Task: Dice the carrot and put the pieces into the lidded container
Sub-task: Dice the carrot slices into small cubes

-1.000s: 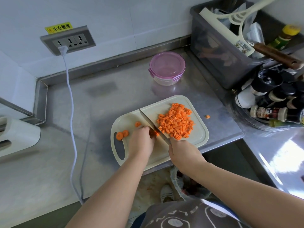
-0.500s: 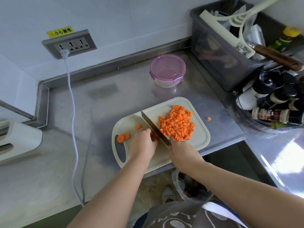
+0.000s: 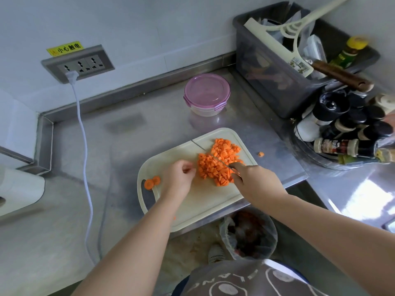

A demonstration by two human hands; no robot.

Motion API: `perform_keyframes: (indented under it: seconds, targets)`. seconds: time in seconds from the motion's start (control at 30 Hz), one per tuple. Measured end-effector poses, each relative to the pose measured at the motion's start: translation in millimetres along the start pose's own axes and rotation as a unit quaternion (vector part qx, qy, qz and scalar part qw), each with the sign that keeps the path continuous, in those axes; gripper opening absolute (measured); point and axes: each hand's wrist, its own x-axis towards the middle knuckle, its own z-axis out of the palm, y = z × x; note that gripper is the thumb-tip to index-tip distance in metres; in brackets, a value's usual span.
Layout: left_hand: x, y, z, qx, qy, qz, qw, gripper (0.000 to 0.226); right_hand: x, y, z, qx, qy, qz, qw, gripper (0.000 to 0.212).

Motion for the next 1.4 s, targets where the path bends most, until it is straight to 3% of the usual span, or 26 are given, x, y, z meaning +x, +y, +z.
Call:
perform_keyframes:
  seconds: [0.1,0.17,0.2,0.23,0.3,0.37,0.47,0.57,0.63,0.7,0.77,0.9,0.97,1.03,1.1,1.2,1.3,1.4]
  targets:
    - [-0.8,4.4,-28.3,-0.09,0.119,-0.003,0.989,0.015,-0.9,7.8,-2.1,-0.043,0.035,-0.034,0.998,0.031]
    - [-3.7,16.8,-46.1,-0.088,0.216,0.024,0.972,0.022,-0.4,13.3,-3.7,-0.07,0.062,-0.057,0.994,0.028]
    - [-3.9,22.9,-50.9,-0.062,0.223,0.062,0.971,0.028,-0.3,15.8,-4.2,-0.089,0.072,-0.067,0.991,0.028]
    - [-3.6,29.6,-52.8,-0.011,0.194,0.119,0.974,0.036,-0.2,17.1,-4.8,-0.108,0.078,-0.076,0.988,0.028]
    - [-1.5,40.0,-45.6,0.121,0.06,0.242,0.961,0.045,-2.6,15.8,-9.6,-0.139,0.079,-0.091,0.983,0.03]
    - [2.2,48.3,-31.1,0.216,-0.061,0.283,0.932,0.047,-5.1,14.9,-15.1,-0.154,0.075,-0.097,0.98,0.031]
    - [7.5,57.6,-12.0,0.303,-0.121,0.27,0.906,0.048,-5.5,15.1,-15.3,-0.181,0.084,-0.116,0.973,0.025]
    - [12.9,59.8,-2.3,0.341,-0.125,0.261,0.894,0.049,-3.4,20.9,-12.2,-0.225,0.122,-0.131,0.958,0.024]
    - [17.4,57.4,-3.1,0.302,-0.109,0.252,0.913,0.048,-3.6,21.9,-13.2,-0.209,0.128,-0.127,0.961,0.027]
    - [19.6,55.0,-10.3,0.221,-0.078,0.229,0.945,0.045,-5.7,21.4,-10.0,-0.188,0.124,-0.129,0.966,0.018]
    - [18.3,51.0,-24.4,0.152,-0.023,0.212,0.965,0.042,-3.5,23.1,-8.6,-0.149,0.085,-0.099,0.98,0.02]
    - [3.4,24.9,-60.3,0.038,0.07,0.137,0.987,0.038,1.9,17.1,-7.2,-0.013,0.035,-0.035,0.999,0.03]
    - [-6.3,4.3,-72.7,0.031,0.098,0.105,0.989,0.033,6.3,11.2,-7.1,0.049,0.001,-0.003,0.999,0.034]
    - [-18.0,-15.2,-77.8,0.059,0.063,0.09,0.992,0.028,12.3,8.2,-4.0,0.095,-0.009,0.014,0.995,0.034]
    - [-33.4,-32.2,-76.4,0.136,-0.048,0.073,0.987,0.022,17.7,3.9,-1.7,0.114,-0.01,0.016,0.993,0.031]
    - [-52.7,-51.4,-68.6,0.279,-0.18,0.05,0.942,0.034,22.7,-3.5,-2.3,0.143,-0.017,0.029,0.989,0.029]
    - [-62.1,-53.3,-63.3,0.366,-0.172,0.067,0.912,0.031,21.6,-11.6,-6.2,0.154,-0.031,0.029,0.987,0.028]
    - [-68.0,-49.6,-58.8,0.361,-0.15,0.084,0.917,0.019,19.7,-16.3,-8.3,0.145,-0.04,0.028,0.988,0.03]
